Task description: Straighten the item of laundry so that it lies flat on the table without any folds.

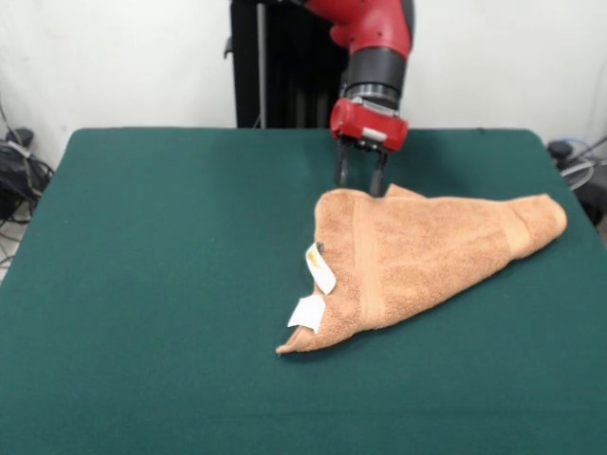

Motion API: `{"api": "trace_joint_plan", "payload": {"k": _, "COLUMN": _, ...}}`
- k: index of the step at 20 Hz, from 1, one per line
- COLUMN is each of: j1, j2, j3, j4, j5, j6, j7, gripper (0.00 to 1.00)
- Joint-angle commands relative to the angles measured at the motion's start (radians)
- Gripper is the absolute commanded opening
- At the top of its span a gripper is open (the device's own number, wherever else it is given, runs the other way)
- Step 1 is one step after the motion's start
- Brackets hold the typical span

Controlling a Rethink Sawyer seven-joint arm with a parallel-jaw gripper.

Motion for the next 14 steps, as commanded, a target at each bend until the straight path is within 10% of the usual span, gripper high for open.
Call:
{"api": "trace_joint_plan", "payload": {"k": 1, "j1": -0.031, "j2": 0.036, "j3": 0.059, "j4": -0.141, "j5": -0.015, "j6": 0.061, "j7": 0.121, "gripper": 1.0}}
{"api": "trace_joint_plan", "payload": {"k": 14, "j1": -0.027, "j2": -0.001, "j3": 0.046, "j4": -0.12, "j5": -0.01, "j6": 0.127, "j7": 0.087, "gripper": 1.0}}
